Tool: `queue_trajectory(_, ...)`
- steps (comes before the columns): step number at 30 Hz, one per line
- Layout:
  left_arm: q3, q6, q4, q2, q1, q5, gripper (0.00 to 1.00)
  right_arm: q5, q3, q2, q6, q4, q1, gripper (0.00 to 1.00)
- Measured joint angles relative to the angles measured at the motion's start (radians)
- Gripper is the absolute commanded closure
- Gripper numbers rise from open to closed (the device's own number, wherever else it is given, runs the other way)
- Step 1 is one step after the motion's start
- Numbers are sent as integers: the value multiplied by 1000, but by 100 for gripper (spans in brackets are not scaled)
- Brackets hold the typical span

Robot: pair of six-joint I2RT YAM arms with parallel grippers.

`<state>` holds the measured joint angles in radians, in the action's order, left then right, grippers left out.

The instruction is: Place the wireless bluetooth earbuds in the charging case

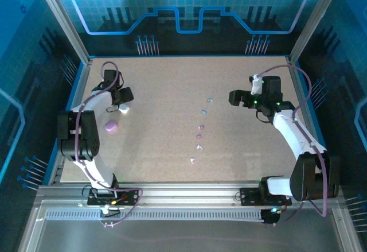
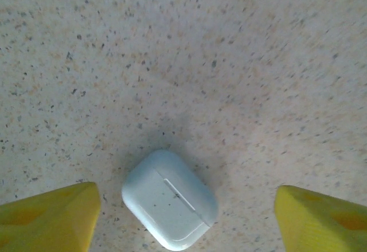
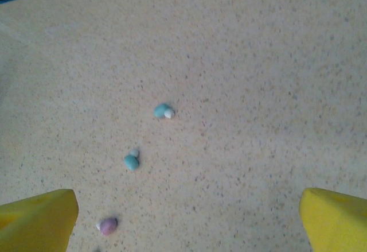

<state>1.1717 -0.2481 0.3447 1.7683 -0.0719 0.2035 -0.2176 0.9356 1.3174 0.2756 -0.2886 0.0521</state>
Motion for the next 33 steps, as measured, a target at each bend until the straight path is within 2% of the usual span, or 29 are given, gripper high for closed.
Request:
queue_trajectory(6, 106, 140, 92, 81, -3, -34, 9, 0, -24, 2, 13, -48, 0, 0)
queue_trajectory(17, 253, 330, 229, 250, -5, -93, 12, 0, -24, 40, 17, -98, 0, 0)
queue_trajectory(24, 266, 372, 286, 277, -6, -114, 22, -1, -24, 60, 24, -119, 0, 0)
queue_trajectory(30, 266, 382, 322, 277, -6, -116, 25, -1, -24, 63, 24, -124, 0, 0)
queue_trajectory(33, 266, 381, 334, 277, -6, -116, 30, -1, -24, 65, 24, -127, 0, 0)
